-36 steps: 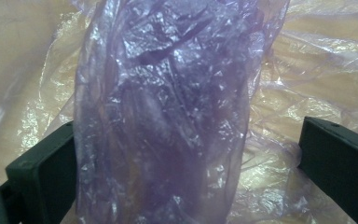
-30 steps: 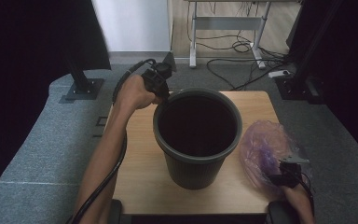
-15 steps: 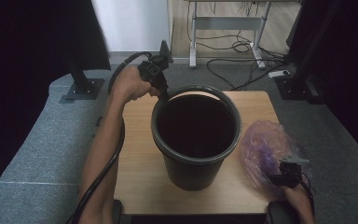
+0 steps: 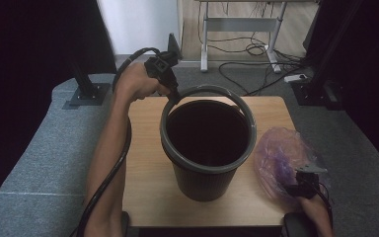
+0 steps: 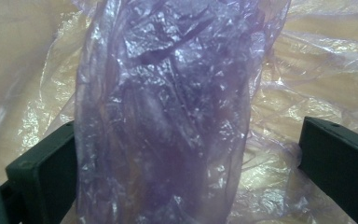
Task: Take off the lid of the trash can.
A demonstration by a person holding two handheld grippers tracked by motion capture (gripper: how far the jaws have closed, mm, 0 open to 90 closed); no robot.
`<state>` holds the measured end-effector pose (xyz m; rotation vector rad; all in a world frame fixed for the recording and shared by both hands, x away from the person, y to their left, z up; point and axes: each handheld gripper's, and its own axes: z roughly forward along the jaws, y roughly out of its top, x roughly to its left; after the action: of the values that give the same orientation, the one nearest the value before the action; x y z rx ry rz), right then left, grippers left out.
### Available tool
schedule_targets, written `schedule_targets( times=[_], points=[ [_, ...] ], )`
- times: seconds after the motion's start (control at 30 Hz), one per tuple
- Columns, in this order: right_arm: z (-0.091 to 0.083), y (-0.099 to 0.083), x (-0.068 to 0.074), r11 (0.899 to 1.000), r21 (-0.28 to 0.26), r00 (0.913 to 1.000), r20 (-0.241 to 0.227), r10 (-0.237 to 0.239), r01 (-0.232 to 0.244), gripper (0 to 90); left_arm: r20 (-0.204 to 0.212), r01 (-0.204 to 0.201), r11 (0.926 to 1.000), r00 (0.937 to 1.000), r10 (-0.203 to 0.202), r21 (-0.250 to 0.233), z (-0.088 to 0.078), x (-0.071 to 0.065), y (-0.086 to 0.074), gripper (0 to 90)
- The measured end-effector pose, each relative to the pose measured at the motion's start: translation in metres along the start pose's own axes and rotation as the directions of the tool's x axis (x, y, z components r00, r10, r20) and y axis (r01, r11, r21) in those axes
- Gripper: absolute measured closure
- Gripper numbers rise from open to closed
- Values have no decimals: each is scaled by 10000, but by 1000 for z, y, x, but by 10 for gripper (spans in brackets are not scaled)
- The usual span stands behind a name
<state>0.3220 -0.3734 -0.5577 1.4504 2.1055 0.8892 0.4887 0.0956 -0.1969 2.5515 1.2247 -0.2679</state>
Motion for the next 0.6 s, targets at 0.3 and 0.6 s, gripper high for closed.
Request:
schedule_targets(
  times=[0.3, 0.6],
  points=[
    [0, 0, 0, 10000, 14, 10000, -27, -26, 26, 0, 283, 42, 10000, 9996, -43, 51, -6, -1, 0, 789],
    [0, 0, 0, 10000, 0, 10000, -36, -32, 32, 0, 480, -17, 10000, 9988, 12, 87, -11, -2, -1, 794]
  ],
)
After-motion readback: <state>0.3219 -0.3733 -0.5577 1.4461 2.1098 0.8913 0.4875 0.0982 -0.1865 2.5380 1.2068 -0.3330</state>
